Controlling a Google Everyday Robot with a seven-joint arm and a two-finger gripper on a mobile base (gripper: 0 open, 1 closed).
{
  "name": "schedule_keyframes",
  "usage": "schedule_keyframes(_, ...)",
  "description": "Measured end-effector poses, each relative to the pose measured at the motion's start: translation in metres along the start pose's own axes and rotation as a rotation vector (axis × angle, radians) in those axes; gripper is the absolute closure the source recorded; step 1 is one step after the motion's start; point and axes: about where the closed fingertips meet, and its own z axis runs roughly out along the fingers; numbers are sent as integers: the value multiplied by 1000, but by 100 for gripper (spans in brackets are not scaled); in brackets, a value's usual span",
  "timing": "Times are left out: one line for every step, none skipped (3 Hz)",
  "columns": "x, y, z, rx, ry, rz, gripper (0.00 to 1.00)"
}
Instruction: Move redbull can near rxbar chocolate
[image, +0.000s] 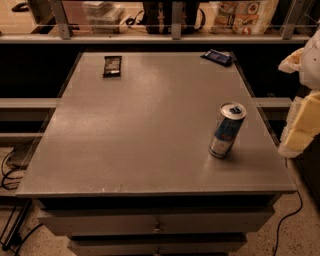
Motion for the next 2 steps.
schedule_keyframes(0,0,0,0,0,0,0)
schedule_keyframes(-1,-2,1,4,-21,-5,0)
